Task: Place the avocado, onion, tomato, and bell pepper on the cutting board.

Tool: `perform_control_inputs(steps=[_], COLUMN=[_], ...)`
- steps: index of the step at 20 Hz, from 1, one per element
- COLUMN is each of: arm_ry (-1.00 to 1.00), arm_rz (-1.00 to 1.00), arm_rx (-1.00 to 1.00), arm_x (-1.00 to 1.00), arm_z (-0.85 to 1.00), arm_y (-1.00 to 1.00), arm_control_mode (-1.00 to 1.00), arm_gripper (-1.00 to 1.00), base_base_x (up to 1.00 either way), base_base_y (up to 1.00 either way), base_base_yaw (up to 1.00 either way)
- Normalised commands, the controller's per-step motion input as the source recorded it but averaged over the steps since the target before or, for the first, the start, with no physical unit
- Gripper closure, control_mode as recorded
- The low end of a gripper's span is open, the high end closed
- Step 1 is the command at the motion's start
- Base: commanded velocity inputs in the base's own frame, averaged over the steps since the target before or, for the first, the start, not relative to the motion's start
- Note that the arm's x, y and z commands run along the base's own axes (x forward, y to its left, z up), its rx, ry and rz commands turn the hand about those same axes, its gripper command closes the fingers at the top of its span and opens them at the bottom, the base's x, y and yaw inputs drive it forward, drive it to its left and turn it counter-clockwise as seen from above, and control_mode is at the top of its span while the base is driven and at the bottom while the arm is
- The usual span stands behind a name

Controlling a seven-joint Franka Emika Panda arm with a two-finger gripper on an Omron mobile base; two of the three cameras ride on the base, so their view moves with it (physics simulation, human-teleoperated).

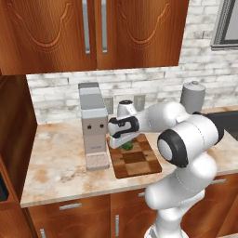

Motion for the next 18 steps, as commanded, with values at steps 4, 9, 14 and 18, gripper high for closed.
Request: perform_control_inputs(steps=[4, 9, 14, 18], arm_ry=[0.06, 0.06, 0.05, 0.01], arm_rz=[0.06, 0.04, 0.02, 0.01], arm_rx=[0.0, 0.0, 0.0, 0.0], arm_x=[0.12, 0.01, 0.0, 0.0], arm_z=[-0.43, -0.45, -0.44, -0.39], arm_y=[0.11, 0.02, 0.0, 0.0], arm_control_mode=[-1.0, -1.0, -1.0, -1.0], arm_gripper=[1.0, 1.0, 1.0, -1.0], base_base_x=[0.0, 0.0, 0.0, 0.0], base_base_y=[0.0, 0.0, 0.0, 0.0], base_base_yaw=[0.0, 0.0, 0.0, 0.0])
